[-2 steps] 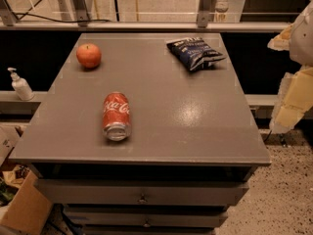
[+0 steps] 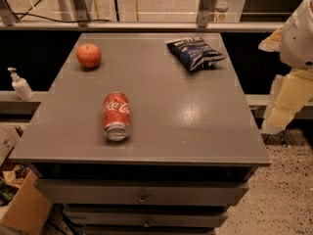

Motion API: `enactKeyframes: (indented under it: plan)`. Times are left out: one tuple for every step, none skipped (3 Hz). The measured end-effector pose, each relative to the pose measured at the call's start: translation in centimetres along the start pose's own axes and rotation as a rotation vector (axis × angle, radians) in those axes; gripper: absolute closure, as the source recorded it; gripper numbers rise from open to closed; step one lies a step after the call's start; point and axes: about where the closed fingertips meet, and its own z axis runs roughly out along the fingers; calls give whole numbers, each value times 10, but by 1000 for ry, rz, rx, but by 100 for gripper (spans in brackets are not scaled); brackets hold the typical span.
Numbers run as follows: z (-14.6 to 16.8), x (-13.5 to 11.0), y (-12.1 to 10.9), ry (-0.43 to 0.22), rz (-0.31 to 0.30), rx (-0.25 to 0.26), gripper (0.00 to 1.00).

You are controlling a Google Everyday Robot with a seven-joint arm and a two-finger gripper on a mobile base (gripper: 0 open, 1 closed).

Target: Place coke can upright

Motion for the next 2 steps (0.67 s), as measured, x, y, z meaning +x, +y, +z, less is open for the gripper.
enactKeyframes:
  plan:
    - [18,-19,1,-31,-72,-13,0]
    - [37,-44,1,-75,-164,-21,0]
